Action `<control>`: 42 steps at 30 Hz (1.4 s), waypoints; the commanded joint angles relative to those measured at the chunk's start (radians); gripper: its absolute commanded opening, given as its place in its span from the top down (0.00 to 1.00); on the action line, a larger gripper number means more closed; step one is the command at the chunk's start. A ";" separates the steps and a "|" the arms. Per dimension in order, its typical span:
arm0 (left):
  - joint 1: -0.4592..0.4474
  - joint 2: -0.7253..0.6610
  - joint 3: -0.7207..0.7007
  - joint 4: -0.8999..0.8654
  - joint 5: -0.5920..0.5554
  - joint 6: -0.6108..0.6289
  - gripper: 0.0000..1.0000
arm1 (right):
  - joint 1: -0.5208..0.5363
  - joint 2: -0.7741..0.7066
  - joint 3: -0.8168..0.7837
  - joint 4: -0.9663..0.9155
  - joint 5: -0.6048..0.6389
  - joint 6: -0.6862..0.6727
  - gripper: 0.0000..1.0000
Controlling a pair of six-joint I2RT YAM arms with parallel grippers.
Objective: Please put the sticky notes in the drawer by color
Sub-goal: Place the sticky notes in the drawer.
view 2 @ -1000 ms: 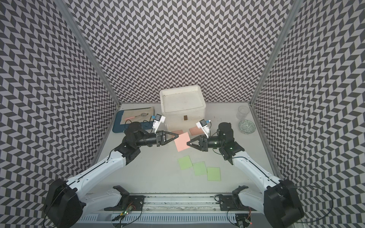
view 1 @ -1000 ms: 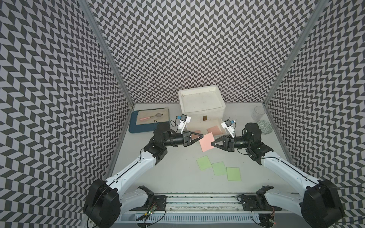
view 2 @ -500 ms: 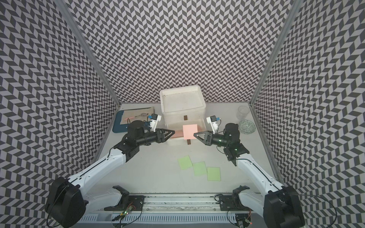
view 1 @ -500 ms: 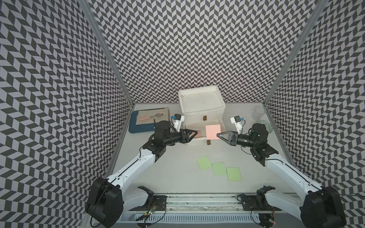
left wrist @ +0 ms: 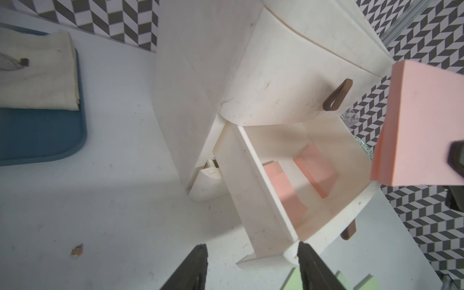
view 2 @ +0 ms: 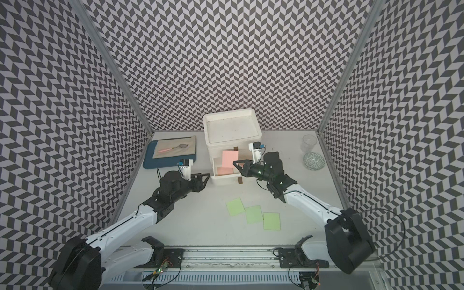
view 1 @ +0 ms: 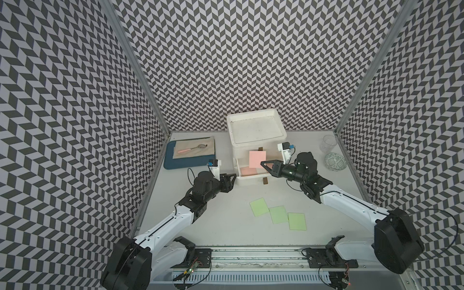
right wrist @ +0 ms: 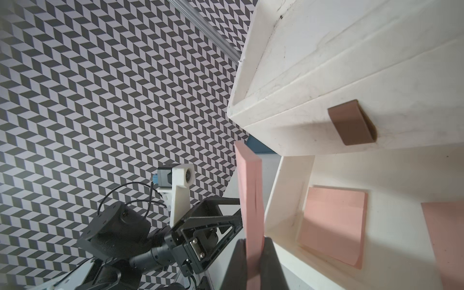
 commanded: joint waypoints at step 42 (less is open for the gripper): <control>0.000 -0.020 -0.067 0.131 -0.077 0.058 0.40 | 0.165 -0.184 -0.072 -0.205 0.491 -0.265 0.45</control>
